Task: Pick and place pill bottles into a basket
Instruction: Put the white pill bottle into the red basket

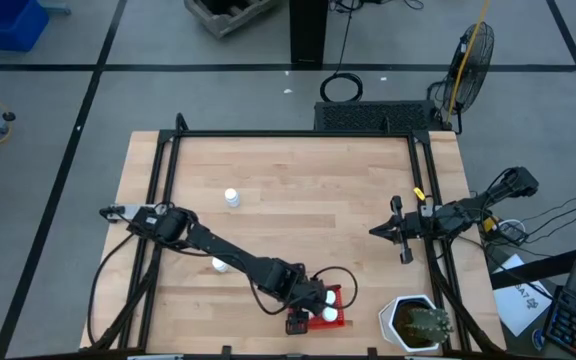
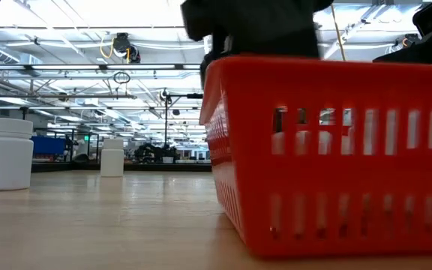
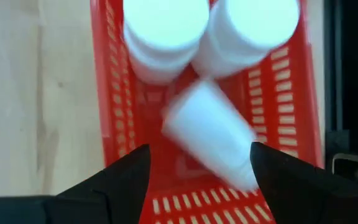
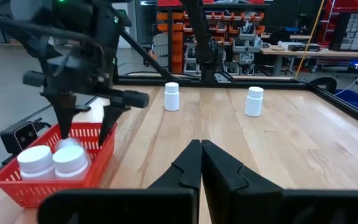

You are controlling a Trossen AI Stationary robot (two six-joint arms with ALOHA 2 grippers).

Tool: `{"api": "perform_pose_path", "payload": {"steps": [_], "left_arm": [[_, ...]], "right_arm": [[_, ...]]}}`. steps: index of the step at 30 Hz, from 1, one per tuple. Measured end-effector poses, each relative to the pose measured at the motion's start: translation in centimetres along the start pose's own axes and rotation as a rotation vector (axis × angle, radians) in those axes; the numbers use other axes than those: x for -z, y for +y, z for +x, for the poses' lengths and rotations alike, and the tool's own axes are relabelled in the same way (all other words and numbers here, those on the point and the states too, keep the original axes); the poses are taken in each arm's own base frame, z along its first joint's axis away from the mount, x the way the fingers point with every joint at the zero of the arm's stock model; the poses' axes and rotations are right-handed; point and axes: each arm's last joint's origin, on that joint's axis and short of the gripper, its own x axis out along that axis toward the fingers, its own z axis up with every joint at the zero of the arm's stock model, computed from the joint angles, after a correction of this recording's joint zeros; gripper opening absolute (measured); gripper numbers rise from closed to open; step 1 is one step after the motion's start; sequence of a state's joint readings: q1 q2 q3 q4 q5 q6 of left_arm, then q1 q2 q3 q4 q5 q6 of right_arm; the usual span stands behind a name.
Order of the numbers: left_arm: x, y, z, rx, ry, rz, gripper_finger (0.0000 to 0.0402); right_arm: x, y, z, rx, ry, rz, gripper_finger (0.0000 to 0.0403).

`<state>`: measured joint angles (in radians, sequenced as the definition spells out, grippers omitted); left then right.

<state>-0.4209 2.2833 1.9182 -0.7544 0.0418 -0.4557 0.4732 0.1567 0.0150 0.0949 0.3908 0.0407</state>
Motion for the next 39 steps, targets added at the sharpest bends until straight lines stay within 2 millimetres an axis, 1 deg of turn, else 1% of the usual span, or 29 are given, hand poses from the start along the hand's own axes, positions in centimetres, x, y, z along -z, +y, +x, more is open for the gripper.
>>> {"api": "perform_pose_path", "payload": {"steps": [3,8,11,20,25,34,36,39], "left_arm": [[0.3,-0.1,0.2,-0.030,0.010,0.005,0.0283],[0.5,-0.5,0.4,-0.024,0.009,0.010,0.0283],[0.5,-0.4,0.4,-0.017,0.016,-0.022,0.0283],[0.7,0.7,3.0,0.034,0.091,-0.165,0.0282],[0.6,0.9,3.1,0.046,0.105,-0.179,0.0282],[0.7,0.5,2.9,0.060,0.104,-0.152,0.0282],[0.9,0.2,2.9,0.063,0.104,-0.121,0.0273],[1.2,-0.4,2.9,0.050,0.096,-0.083,0.0242]], "right_arm": [[0.0,0.0,0.0,0.000,-0.003,0.001,0.0004],[0.0,0.0,0.0,0.000,0.000,0.000,0.0004],[0.0,0.0,0.0,0.000,0.000,0.000,0.0004],[0.0,0.0,0.0,0.000,0.000,0.000,0.0004],[0.0,0.0,0.0,0.000,0.004,-0.002,0.0004],[0.0,0.0,0.0,0.000,0.004,-0.002,0.0004],[0.0,0.0,0.0,0.000,0.004,-0.002,0.0004],[0.0,0.0,0.0,0.000,0.004,-0.002,0.0004]]}}
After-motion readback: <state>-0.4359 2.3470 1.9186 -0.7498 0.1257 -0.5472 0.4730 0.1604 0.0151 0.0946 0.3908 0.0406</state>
